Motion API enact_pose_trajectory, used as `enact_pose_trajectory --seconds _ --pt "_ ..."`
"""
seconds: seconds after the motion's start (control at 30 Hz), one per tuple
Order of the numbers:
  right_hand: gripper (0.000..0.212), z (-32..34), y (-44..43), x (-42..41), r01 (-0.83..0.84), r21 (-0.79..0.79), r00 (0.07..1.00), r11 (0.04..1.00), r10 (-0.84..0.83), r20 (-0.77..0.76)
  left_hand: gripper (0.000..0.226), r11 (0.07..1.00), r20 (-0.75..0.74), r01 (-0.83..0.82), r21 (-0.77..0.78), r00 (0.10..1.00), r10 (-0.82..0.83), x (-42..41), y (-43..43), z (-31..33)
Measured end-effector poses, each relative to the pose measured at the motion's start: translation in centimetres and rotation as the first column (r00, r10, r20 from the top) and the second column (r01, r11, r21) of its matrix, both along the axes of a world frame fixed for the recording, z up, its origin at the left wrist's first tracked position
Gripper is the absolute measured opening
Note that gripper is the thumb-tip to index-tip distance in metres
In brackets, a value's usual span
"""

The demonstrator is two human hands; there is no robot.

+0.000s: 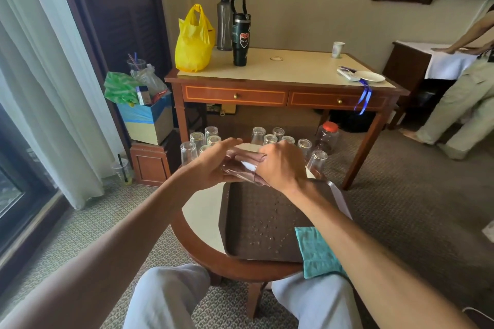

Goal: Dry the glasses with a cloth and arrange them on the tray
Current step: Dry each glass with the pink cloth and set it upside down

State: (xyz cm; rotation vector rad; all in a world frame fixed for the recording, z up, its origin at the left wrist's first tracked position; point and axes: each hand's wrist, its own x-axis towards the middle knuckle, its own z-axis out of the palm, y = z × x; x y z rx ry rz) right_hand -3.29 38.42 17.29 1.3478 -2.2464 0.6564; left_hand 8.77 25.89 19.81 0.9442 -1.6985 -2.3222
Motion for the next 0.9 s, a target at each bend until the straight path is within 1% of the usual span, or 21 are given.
enact_pose_trajectory --seconds 0.07,0.13,0.2,0.27,0.3,0.33,0.37,0.4,0.43,0.47,0.5,0.53,0.57,0.6,0.63,0.7,0.73,0.77,0.8,0.83,0.9 --pt "0.052 0.1 -0.3 0.1 -0.05 0.039 0.987 0.998 0.056 -0.148 0.03 1.0 0.043 -0.029 -0.003 0.999 0.029 -0.1 0.2 -0.2" --pt "0.042 -0.3 -0.5 -0.1 -0.062 0.038 0.986 0.997 0.067 -0.156 0.022 0.995 0.057 -0.091 -0.044 0.994 0.093 -0.2 0.3 -0.4" --pt "0.028 -0.9 -0.7 -0.4 -0.016 0.004 1.0 1.0 0.017 -0.011 0.015 0.976 0.031 -0.152 -0.156 0.987 0.159 -0.4 0.2 -0.4" --pt "0.027 -1.8 -1.4 -0.6 0.061 0.025 0.94 0.998 -0.066 0.335 0.021 0.927 -0.032 -0.18 -0.329 0.983 0.18 -0.4 0.1 -0.2" --pt "0.028 -2.3 -1.9 -0.5 0.079 0.05 0.845 0.996 -0.093 0.527 0.026 0.881 -0.07 -0.194 -0.432 0.981 0.182 -0.4 0.1 -0.1" --pt "0.028 -2.6 -2.2 -0.1 0.062 0.034 0.697 0.997 -0.068 0.714 0.03 0.826 -0.114 -0.215 -0.522 0.977 0.182 -0.4 0.1 0.0" --pt "0.033 -2.5 -2.3 0.5 0.036 -0.025 0.491 0.999 0.004 0.871 0.031 0.771 -0.161 -0.242 -0.59 0.97 0.181 -0.4 0.1 0.1" --pt "0.042 -2.2 -2.2 1.0 0.021 -0.073 0.27 0.997 0.064 0.961 0.031 0.728 -0.204 -0.269 -0.631 0.963 0.178 -0.4 0.0 0.1" --pt "0.051 -1.8 -1.8 1.4 -0.011 -0.092 0.08 0.996 0.092 0.993 0.029 0.699 -0.241 -0.293 -0.652 0.955 0.175 -0.5 0.1 0.0" --pt "0.058 -1.4 -1.3 1.7 -0.072 -0.092 -0.065 0.993 0.087 0.994 0.028 0.685 -0.272 -0.313 -0.658 0.947 0.172 -0.4 0.2 -0.1" --pt "0.06 -0.7 -0.8 2.0 -0.142 -0.088 -0.164 0.986 0.064 0.984 0.026 0.68 -0.299 -0.331 -0.654 0.939 0.17 -0.4 0.2 -0.2" --pt "0.059 -0.4 -0.5 1.9 -0.195 -0.083 -0.193 0.977 0.045 0.98 0.024 0.686 -0.315 -0.34 -0.644 0.934 0.168 -0.4 0.2 -0.3" --pt "0.057 0.3 -0.2 1.8 -0.218 -0.071 -0.17 0.973 0.034 0.985 0.023 0.707 -0.317 -0.335 -0.623 0.934 0.164 -0.4 0.1 -0.5" --pt "0.053 0.6 -0.2 1.4 -0.21 -0.055 -0.076 0.976 0.04 0.996 0.022 0.759 -0.312 -0.317 -0.569 0.937 0.157 -0.4 0.1 -0.5" --pt "0.047 1.0 -0.3 1.3 -0.182 -0.043 0.071 0.982 0.057 0.996 0.021 0.836 -0.307 -0.288 -0.467 0.939 0.152 -0.4 0.0 -0.4" --pt "0.034 1.7 -0.5 0.9 -0.135 -0.01 0.475 0.991 0.074 0.877 0.022 0.97 -0.289 -0.185 -0.155 0.948 0.134 0.1 -0.2 0.1" --pt "0.034 1.9 -0.6 0.9 -0.106 0.01 0.709 0.994 0.069 0.701 0.024 0.992 -0.269 -0.126 -0.019 0.956 0.116 0.5 -0.4 0.3" --pt "0.035 2.1 -0.6 0.8 -0.067 0.005 0.9 0.998 0.058 0.433 0.028 0.994 -0.238 -0.074 0.075 0.967 0.09 0.8 -0.8 0.3" --pt "0.036 2.2 -0.5 0.7 -0.044 -0.021 0.989 0.999 0.046 0.138 0.032 0.99 -0.204 -0.031 0.137 0.977 0.059 1.1 -1.1 0.3" --pt "0.038 2.4 -0.4 0.7 -0.045 -0.026 0.996 0.999 0.043 -0.081 0.035 0.987 -0.166 0.005 0.159 0.986 0.022 1.3 -1.3 0.2" --pt "0.037 2.3 -0.4 0.7 -0.086 0.006 0.966 0.996 0.085 -0.245 0.034 0.993 -0.078 0.042 0.113 0.996 -0.033 1.2 -1.2 0.1"
